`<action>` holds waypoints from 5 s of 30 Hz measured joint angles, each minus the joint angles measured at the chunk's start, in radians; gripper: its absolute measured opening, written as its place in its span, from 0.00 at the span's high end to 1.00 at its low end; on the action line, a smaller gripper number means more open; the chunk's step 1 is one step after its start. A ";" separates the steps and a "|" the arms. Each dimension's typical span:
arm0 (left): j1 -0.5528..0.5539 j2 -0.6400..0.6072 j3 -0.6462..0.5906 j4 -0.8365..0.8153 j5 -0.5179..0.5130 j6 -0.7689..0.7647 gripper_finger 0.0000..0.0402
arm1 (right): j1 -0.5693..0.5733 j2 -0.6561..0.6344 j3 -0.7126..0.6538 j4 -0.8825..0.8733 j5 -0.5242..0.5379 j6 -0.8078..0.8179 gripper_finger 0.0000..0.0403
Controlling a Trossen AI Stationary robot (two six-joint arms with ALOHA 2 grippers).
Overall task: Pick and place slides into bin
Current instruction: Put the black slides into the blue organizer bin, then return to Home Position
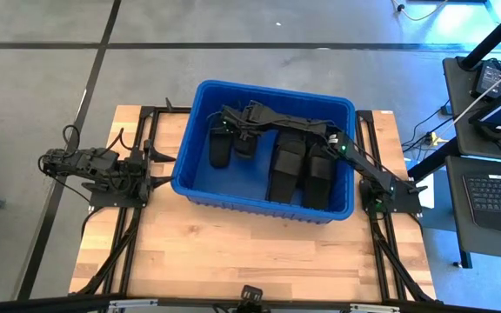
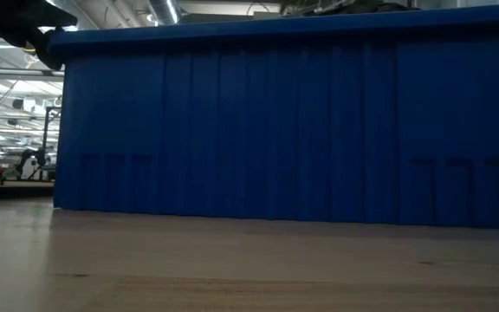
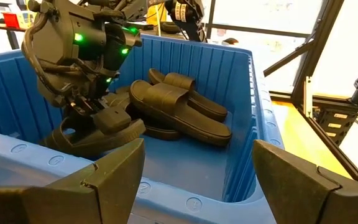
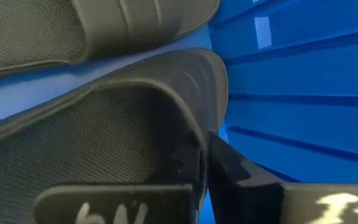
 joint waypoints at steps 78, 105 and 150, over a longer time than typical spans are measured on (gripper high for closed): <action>0.000 0.000 0.000 0.000 -0.020 -0.003 0.28 | 0.000 0.009 0.014 -0.014 -0.186 0.000 0.31; 0.000 0.000 0.000 -0.001 -0.019 -0.001 0.28 | 0.224 -0.344 0.024 -0.075 -0.297 0.298 0.31; 0.000 0.000 0.098 0.019 -0.610 0.078 0.28 | -0.089 -1.882 -1.487 0.682 -0.339 -0.050 0.31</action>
